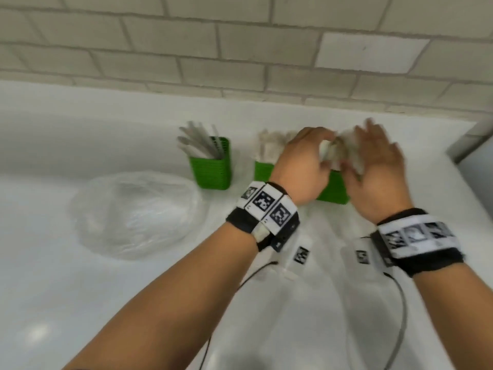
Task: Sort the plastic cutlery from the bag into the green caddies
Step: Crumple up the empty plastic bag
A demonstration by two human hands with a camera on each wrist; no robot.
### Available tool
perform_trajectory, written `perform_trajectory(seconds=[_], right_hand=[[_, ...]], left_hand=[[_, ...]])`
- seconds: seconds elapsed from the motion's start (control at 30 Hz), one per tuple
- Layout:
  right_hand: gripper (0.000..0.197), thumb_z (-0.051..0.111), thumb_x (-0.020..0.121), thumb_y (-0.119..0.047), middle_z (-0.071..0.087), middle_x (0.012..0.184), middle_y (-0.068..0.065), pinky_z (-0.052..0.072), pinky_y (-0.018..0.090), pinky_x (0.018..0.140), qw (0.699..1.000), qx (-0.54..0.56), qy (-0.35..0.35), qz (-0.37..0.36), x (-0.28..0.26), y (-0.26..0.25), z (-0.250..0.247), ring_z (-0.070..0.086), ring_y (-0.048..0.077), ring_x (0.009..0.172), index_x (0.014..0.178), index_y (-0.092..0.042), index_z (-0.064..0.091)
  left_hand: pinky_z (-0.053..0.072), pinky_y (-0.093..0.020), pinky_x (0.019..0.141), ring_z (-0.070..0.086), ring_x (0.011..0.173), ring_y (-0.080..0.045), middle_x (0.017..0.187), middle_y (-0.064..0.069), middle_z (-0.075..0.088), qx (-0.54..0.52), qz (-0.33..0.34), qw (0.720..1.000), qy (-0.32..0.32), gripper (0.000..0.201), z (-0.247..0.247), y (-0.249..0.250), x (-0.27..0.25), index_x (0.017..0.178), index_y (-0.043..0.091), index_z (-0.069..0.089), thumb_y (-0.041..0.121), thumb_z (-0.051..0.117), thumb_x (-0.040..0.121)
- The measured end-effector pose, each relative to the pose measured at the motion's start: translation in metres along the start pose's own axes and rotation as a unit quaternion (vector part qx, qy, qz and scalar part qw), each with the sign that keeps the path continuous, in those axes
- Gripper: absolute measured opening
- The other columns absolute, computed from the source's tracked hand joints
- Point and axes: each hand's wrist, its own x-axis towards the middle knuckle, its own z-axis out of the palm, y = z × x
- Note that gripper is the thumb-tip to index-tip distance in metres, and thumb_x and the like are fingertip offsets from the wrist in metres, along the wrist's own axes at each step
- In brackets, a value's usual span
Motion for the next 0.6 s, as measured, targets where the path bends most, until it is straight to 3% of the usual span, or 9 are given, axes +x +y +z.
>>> perform_trajectory(seconds=[0.1,0.17,0.23,0.3,0.33,0.4,0.5,0.53,0.6], right_hand=[[0.052,0.05,0.089,-0.029,0.05,0.137,0.021,0.033,0.041,0.105,0.995,0.058,0.06,-0.053,-0.006,-0.035,0.001,0.043,0.034,0.127,0.133,-0.001,0.049],[0.039,0.056,0.09,-0.02,0.058,0.118,0.017,0.04,0.031,0.091,0.987,0.119,0.033,-0.1,-0.015,-0.07,0.007,0.052,0.028,0.11,0.124,-0.003,0.055],[0.025,0.059,0.091,-0.011,0.063,0.102,0.007,0.043,0.016,0.075,0.97,0.201,-0.076,-0.114,-0.025,-0.106,0.027,0.058,0.015,0.089,0.117,-0.01,0.06],[0.03,0.062,0.089,-0.009,0.064,0.106,0.002,0.046,0.018,0.074,0.937,0.243,-0.24,-0.076,-0.033,-0.134,0.061,0.06,0.011,0.083,0.119,-0.016,0.059],[0.039,0.065,0.088,-0.011,0.063,0.115,0.004,0.048,0.023,0.08,0.919,0.242,-0.307,-0.05,-0.035,-0.145,0.079,0.061,0.013,0.088,0.125,-0.017,0.055],[0.067,0.073,0.083,-0.018,0.051,0.138,0.007,0.046,0.03,0.097,0.902,0.212,-0.375,-0.033,-0.034,-0.163,0.106,0.057,0.018,0.109,0.142,-0.016,0.04],[0.103,0.086,0.068,-0.032,0.039,0.15,0.0,0.034,0.032,0.112,0.89,0.267,-0.368,-0.031,-0.029,-0.186,0.125,0.041,0.015,0.133,0.15,-0.021,0.026],[0.095,0.086,0.068,-0.031,0.046,0.144,-0.001,0.036,0.032,0.109,0.88,0.309,-0.359,-0.023,-0.029,-0.191,0.127,0.045,0.012,0.129,0.147,-0.02,0.033],[0.045,0.076,0.08,-0.013,0.066,0.115,0.004,0.047,0.028,0.094,0.86,0.392,-0.327,0.016,-0.027,-0.194,0.125,0.062,0.008,0.105,0.121,-0.01,0.057]], left_hand=[[0.05,-0.029,0.092,0.063,0.101,-0.018,0.116,-0.007,0.064,-0.029,-0.019,0.998,0.048,0.032,-0.057,-0.02,-0.042,0.112,0.009,0.065,0.009,0.069,0.081],[0.049,-0.032,0.093,0.061,0.103,-0.014,0.114,-0.002,0.065,0.021,-0.061,0.996,0.055,0.033,-0.098,-0.044,-0.072,0.11,0.013,0.066,0.02,0.075,0.079],[0.043,-0.038,0.101,0.052,0.117,-0.019,0.13,-0.003,0.054,0.175,-0.152,0.973,-0.016,0.058,-0.123,-0.078,-0.1,0.124,0.019,0.056,0.035,0.08,0.074],[0.034,-0.048,0.108,0.034,0.134,-0.031,0.15,-0.009,0.028,0.319,-0.284,0.896,-0.124,0.088,-0.129,-0.108,-0.124,0.141,0.022,0.035,0.044,0.081,0.07],[0.035,-0.05,0.107,0.031,0.136,-0.034,0.153,-0.01,0.02,0.333,-0.322,0.875,-0.141,0.09,-0.127,-0.121,-0.133,0.144,0.022,0.028,0.04,0.079,0.073],[0.044,-0.043,0.097,0.045,0.125,-0.035,0.146,-0.012,0.032,0.293,-0.325,0.891,-0.122,0.069,-0.127,-0.137,-0.142,0.14,0.021,0.033,0.018,0.068,0.082],[0.05,-0.034,0.078,0.062,0.089,-0.024,0.112,-0.007,0.062,0.105,-0.248,0.962,-0.049,0.034,-0.137,-0.14,-0.147,0.115,0.021,0.051,0.007,0.054,0.084],[0.053,-0.038,0.073,0.063,0.082,-0.022,0.102,-0.004,0.065,0.025,-0.227,0.973,-0.013,0.029,-0.142,-0.136,-0.147,0.107,0.022,0.052,0.006,0.051,0.083],[0.053,-0.038,0.058,0.064,0.07,-0.02,0.089,-0.004,0.065,-0.077,-0.206,0.974,0.061,0.028,-0.157,-0.125,-0.146,0.1,0.021,0.05,-0.001,0.047,0.083]])
